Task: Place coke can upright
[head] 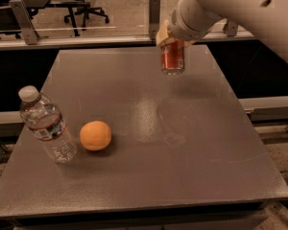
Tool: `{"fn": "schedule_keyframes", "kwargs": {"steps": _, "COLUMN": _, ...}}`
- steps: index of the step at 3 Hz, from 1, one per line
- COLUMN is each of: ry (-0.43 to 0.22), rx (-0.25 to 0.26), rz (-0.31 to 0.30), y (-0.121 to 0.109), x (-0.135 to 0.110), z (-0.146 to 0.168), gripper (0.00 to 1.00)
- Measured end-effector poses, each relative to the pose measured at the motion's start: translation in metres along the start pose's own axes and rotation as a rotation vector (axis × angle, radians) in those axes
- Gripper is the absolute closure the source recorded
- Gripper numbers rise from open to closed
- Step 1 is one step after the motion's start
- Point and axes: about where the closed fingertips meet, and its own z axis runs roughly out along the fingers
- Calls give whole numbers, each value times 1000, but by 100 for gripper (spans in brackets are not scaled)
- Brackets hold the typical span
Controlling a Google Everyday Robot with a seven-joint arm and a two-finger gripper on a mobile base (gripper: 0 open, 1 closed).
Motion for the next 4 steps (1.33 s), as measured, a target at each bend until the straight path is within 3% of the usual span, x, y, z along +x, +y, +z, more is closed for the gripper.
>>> {"fn": "schedule_keyframes", "kwargs": {"steps": 1, "ry": 77, "rx": 75, "rz": -60, "y": 0, "x": 5, "z": 2, "gripper": 100}}
{"fn": "schedule_keyframes", "kwargs": {"steps": 2, "ry": 158, "rx": 208, "rz": -138, "y": -6, "x": 8, "z": 3, "gripper": 100}}
{"fn": "schedule_keyframes", "kwargs": {"steps": 4, "ry": 228, "rx": 346, "rz": -303, "y": -12, "x": 1, "z": 4, "gripper": 100}}
